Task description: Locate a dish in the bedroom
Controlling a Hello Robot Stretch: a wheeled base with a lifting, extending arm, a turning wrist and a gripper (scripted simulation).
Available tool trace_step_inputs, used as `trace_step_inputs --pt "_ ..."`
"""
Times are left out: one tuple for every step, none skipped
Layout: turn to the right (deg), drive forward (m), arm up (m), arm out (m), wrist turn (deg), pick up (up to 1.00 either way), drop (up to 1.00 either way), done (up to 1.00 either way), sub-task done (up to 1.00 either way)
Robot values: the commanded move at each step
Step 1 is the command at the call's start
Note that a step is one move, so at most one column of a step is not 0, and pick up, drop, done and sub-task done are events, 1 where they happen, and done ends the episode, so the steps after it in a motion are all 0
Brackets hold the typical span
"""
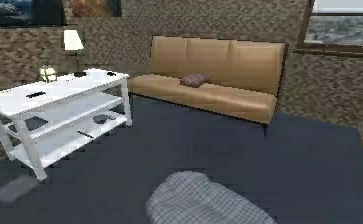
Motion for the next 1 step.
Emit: trace_step_inputs --pt "45.0 0.00 0.00 0.00 0.0 0.00 0.00 0.00 0.00"
